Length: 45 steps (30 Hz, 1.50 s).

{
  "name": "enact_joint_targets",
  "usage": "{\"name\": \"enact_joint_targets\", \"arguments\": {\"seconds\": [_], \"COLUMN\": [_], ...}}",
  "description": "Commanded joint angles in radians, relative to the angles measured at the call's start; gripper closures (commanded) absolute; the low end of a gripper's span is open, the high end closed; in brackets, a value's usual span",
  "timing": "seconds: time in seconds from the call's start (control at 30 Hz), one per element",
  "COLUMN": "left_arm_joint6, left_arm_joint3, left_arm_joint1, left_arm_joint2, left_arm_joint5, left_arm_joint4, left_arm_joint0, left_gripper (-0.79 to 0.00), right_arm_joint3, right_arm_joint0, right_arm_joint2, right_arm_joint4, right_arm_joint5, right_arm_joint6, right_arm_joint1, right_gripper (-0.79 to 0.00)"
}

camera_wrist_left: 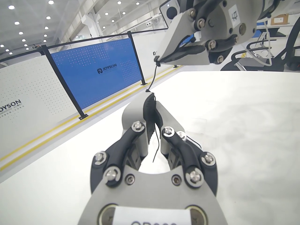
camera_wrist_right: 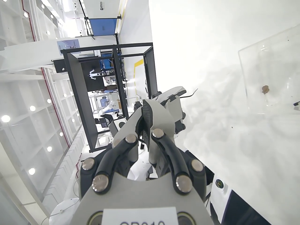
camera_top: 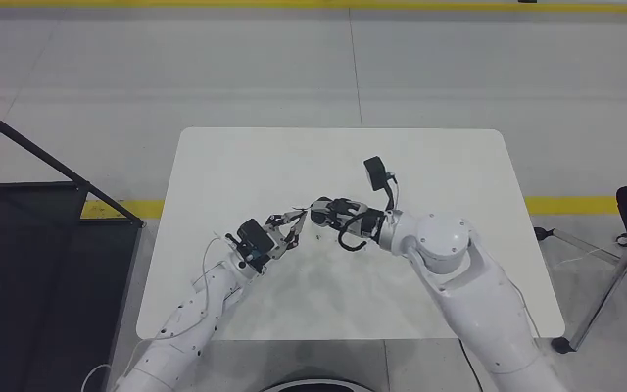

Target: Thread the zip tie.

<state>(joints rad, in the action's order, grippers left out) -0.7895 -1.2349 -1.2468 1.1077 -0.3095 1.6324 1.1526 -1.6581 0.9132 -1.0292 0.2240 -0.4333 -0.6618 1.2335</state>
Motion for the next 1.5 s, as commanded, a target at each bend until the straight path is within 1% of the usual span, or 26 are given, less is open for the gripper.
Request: {"name": "enact_joint_targets", "arguments": {"seconds": [0.0, 0.23, 0.43, 0.77, 0.8, 0.83, 0.87, 0.9, 0.93, 0.97, 1.13, 1.23, 1.3, 1.47], "left_arm_joint6": [-0.003, -0.002, -0.014, -0.018, -0.020, -0.020, -0.020, -0.020, -0.019, -0.018, 0.001, 0.046, 0.079, 0.079], "left_arm_joint3": [0.000, 0.001, -0.001, -0.001, -0.001, -0.001, -0.002, -0.003, -0.005, -0.008, -0.034, -0.056, -0.067, -0.067], "left_arm_joint1": [0.001, 0.001, 0.001, 0.001, 0.001, 0.001, 0.001, 0.001, 0.000, 0.000, 0.000, 0.000, 0.001, 0.001], "left_arm_joint2": [0.000, 0.001, 0.003, 0.005, 0.006, 0.007, 0.009, 0.012, 0.015, 0.020, 0.049, 0.058, 0.062, 0.062], "left_arm_joint5": [-0.003, -0.004, 0.003, 0.000, -0.001, -0.006, -0.010, -0.013, -0.017, -0.022, -0.068, -0.107, -0.113, -0.113], "left_arm_joint4": [0.005, 0.004, -0.007, -0.010, -0.016, -0.024, -0.034, -0.043, -0.057, -0.077, -0.178, -0.233, -0.241, -0.241], "left_arm_joint0": [0.000, 0.000, 0.001, 0.001, 0.002, 0.002, 0.002, 0.003, 0.004, 0.005, 0.013, 0.019, 0.020, 0.020], "left_gripper": [0.000, 0.000, 0.000, 0.000, 0.000, 0.000, 0.000, 0.000, 0.000, 0.000, 0.000, 0.000, 0.000, 0.000], "right_arm_joint3": [0.002, 0.003, 0.006, 0.019, 0.019, 0.020, 0.020, 0.019, 0.018, 0.016, -0.014, -0.041, -0.041, -0.041], "right_arm_joint0": [-0.002, -0.002, -0.029, -0.051, -0.052, -0.052, -0.051, -0.050, -0.047, -0.043, 0.010, 0.049, 0.049, 0.049], "right_arm_joint2": [0.001, 0.001, 0.026, 0.046, 0.045, 0.043, 0.040, 0.035, 0.028, 0.019, -0.056, -0.097, -0.097, -0.097], "right_arm_joint4": [0.002, -0.002, -0.043, -0.056, -0.054, -0.051, -0.048, -0.045, -0.040, -0.036, -0.019, -0.039, -0.039, -0.039], "right_arm_joint5": [0.000, 0.000, -0.061, -0.087, -0.088, -0.088, -0.088, -0.087, -0.085, -0.079, -0.019, -0.001, -0.001, -0.001], "right_arm_joint6": [0.001, 0.001, -0.006, -0.006, -0.005, -0.002, -0.001, 0.001, 0.003, 0.004, -0.010, -0.016, -0.016, -0.016], "right_arm_joint1": [0.001, 0.001, 0.003, 0.009, 0.009, 0.009, 0.009, 0.009, 0.008, 0.007, -0.008, -0.020, -0.020, -0.020], "right_gripper": [0.000, 0.000, 0.000, 0.000, -0.025, -0.252, -0.440, -0.656, -0.751, -0.785, -0.785, -0.785, -0.785, -0.785]}}
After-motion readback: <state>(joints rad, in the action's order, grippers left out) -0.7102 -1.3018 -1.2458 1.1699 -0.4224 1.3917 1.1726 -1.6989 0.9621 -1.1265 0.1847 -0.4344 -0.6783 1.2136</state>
